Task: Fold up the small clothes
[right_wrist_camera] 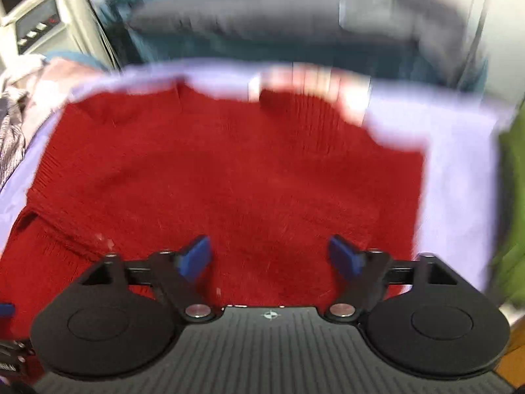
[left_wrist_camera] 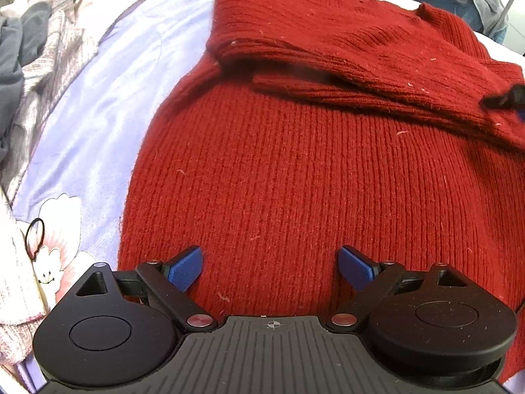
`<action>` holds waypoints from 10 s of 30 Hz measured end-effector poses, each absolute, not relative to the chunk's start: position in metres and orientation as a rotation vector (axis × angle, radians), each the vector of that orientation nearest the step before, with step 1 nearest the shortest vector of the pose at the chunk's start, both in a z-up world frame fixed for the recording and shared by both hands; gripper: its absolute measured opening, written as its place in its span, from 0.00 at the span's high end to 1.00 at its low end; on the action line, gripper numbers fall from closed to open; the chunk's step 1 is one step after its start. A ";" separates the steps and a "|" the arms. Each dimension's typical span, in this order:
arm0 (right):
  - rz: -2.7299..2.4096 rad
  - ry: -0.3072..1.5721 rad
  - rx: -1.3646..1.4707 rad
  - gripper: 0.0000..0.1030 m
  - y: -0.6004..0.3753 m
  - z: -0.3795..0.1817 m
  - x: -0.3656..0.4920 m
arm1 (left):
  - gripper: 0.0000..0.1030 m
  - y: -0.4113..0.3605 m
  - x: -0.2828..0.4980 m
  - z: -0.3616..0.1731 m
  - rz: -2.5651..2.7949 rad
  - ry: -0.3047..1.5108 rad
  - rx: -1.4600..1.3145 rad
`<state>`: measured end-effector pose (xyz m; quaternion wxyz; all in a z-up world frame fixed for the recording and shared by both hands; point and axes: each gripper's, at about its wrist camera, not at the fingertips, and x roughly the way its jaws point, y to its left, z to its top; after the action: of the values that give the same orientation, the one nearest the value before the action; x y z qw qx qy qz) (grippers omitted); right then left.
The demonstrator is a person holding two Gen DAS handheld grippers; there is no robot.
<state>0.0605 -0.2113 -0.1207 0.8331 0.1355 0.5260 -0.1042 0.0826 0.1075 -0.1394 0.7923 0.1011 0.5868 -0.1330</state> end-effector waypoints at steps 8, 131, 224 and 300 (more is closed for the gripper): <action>-0.246 1.111 0.339 0.07 -0.204 -0.103 0.042 | 0.00 0.133 0.079 -0.136 -0.237 1.263 0.178; -0.367 0.892 0.622 0.36 -0.346 -0.090 0.043 | 0.00 0.068 0.209 -0.082 -0.245 0.832 0.339; -0.395 0.905 0.875 0.10 -0.378 -0.070 -0.030 | 0.03 -0.246 0.037 -0.147 -0.967 0.856 0.877; 0.036 0.940 0.630 0.20 -0.137 -0.060 0.183 | 0.00 0.191 0.207 -0.148 -0.411 1.075 -0.622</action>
<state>0.1828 -0.1367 -0.0604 0.8440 0.2984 0.4454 0.0169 0.2074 0.1907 -0.1482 0.7936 -0.2895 0.4998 -0.1911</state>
